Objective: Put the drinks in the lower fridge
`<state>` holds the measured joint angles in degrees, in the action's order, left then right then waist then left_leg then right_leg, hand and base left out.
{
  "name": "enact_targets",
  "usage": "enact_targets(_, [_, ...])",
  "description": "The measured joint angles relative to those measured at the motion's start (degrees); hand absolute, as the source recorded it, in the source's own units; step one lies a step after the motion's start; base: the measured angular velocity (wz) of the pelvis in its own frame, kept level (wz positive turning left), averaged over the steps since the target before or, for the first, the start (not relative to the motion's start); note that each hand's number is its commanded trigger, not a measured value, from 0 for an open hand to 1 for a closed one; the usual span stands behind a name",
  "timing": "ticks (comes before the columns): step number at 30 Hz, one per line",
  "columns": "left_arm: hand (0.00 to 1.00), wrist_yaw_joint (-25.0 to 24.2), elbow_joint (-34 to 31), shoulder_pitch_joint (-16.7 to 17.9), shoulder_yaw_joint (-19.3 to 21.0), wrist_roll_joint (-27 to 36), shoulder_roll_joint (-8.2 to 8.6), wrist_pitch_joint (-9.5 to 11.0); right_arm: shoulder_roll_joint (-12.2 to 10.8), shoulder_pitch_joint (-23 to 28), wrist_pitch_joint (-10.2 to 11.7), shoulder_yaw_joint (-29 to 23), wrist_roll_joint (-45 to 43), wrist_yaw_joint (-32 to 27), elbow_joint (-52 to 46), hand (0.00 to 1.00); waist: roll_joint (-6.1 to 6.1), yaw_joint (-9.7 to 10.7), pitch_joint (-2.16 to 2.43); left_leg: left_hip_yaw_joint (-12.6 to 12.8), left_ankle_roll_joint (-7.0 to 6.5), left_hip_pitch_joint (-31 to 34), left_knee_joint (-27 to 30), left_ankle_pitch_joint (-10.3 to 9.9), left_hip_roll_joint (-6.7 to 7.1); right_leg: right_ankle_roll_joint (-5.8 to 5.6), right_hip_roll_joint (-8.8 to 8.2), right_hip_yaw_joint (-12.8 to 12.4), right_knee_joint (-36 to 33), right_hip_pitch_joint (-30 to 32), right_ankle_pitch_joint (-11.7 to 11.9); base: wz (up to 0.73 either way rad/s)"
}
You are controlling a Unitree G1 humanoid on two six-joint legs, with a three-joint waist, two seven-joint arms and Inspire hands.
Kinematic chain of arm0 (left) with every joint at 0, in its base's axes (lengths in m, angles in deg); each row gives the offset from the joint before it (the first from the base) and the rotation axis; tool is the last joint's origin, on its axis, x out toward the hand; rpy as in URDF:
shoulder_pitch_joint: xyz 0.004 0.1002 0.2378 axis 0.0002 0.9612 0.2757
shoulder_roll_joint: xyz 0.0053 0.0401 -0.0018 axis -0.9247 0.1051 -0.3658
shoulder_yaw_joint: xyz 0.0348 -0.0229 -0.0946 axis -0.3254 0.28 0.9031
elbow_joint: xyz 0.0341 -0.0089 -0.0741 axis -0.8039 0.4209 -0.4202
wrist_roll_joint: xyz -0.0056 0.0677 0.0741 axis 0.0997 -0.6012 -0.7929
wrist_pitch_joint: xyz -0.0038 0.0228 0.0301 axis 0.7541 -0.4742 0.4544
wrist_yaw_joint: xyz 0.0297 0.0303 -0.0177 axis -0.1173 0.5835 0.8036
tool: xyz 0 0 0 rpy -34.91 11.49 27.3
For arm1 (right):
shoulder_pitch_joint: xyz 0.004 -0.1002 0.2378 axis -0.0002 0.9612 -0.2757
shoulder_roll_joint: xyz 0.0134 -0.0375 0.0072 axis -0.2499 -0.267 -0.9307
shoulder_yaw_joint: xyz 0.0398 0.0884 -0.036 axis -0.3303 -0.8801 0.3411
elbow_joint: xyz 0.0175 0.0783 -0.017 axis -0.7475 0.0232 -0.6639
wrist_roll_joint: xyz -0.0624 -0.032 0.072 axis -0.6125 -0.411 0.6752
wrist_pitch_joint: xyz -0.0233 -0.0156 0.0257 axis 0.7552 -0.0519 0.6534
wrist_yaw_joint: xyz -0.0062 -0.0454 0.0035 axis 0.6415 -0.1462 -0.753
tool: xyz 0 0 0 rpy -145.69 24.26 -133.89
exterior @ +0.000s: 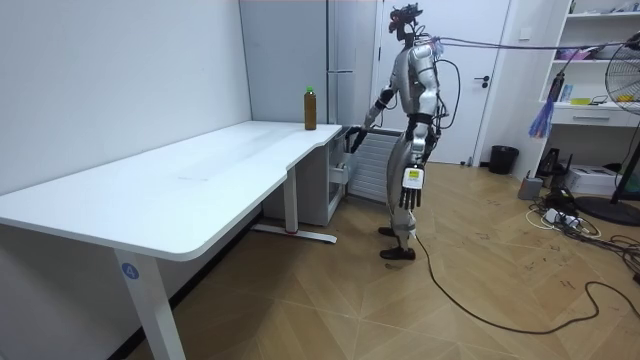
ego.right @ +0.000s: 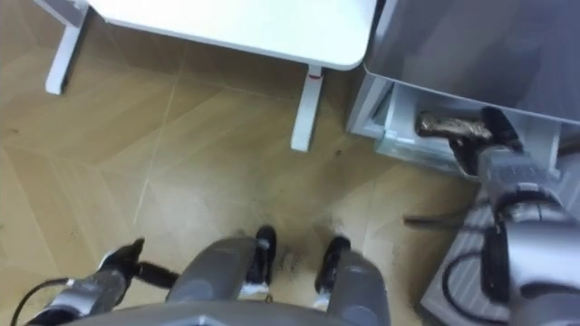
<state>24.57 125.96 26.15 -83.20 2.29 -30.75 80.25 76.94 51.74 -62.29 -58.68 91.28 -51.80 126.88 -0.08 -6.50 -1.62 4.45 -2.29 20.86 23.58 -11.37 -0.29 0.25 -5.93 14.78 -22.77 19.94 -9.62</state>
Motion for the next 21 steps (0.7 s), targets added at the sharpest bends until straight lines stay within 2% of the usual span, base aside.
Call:
enact_targets(3, [0.0, -0.26, -0.44, 0.64, 1.52, -0.32, 0.02, 0.04, -1.23, 4.07, 0.34, 0.09, -1.31, 2.69, -1.31, 0.0, 0.05, 1.03, 0.74, -0.05, 0.02, -2.19, -1.41, -0.01, 0.02, -0.23, 0.29, 0.28, 1.79, -2.41, 0.31, -0.01])
enact_targets(7, [0.0, -0.31, 0.01, 1.57, 3.02, -0.24, 0.4, 0.48, -5.45, 11.3, 0.7, 1.1, -2.33, 6.29, -1.23, 0.0, -0.16, 2.15, 1.58, 0.04, 0.29, -8.36, -5.44, 0.16, -0.03, -0.59, 1.37, 0.47, 6.55, -8.71, 1.22, -0.03])
enact_targets(10, [0.0, -0.17, -0.09, 3.17, 6.06, -0.29, 1.53, 2.03, -7.9, 16.99, 0.75, 1.23, -5.1, 8.47, -1.29, 0.0, 0.11, 2.86, 1.82, 0.04, 0.37, -11.89, -7.88, 0.22, -0.06, -0.87, 1.89, 0.73, 9.33, -12.53, 1.72, -0.01])
enact_targets(12, [0.0, 0.27, -0.15, 4.35, 6.64, -0.25, 2.12, 2.49, -9.08, 19.94, 1.19, 1.91, -7.41, 9.83, -1.24, 0.0, 0.2, 3.42, 1.84, 0.28, 0.46, -13.87, -9.32, 0.27, 0.0, -0.99, 2.06, 0.55, 10.48, -14.28, 1.82, -0.08])
enact_targets(14, [0.0, 1.02, 0.03, 5.28, 8.52, -0.35, 3.57, 2.93, -10.49, 22.99, 1.38, 2.67, -10.77, 11.1, -0.69, 0.0, 0.09, 3.88, 1.74, 0.26, 0.62, -16.39, -11.04, 0.39, 0.09, -1.1, 2.13, 0.55, 11.25, -16.12, 1.74, -0.08])
enact_targets(17, [0.0, 1.13, 0.06, 5.99, 8.55, -0.32, 4.08, 4.46, -11.98, 24.06, 1.39, 3.31, -17.37, 11.85, -0.04, 0.0, -0.28, 5.14, 1.48, 0.24, 0.72, -17.66, -12.17, 0.45, 0.11, -1.22, 2.17, 0.61, 11.39, -17.01, 1.46, 0.0])
enact_targets(21, [0.0, 2.14, -0.05, 6.06, 8.55, -0.31, 4.28, 5.63, -12.06, 24.84, 1.44, 5.86, -28.65, 12.82, -0.02, 0.0, -0.72, 6.13, 1.26, 0.25, 0.74, -18.66, -12.72, 0.44, 0.14, -1.26, 2.3, 0.52, 12.23, -17.98, 1.44, 0.0])
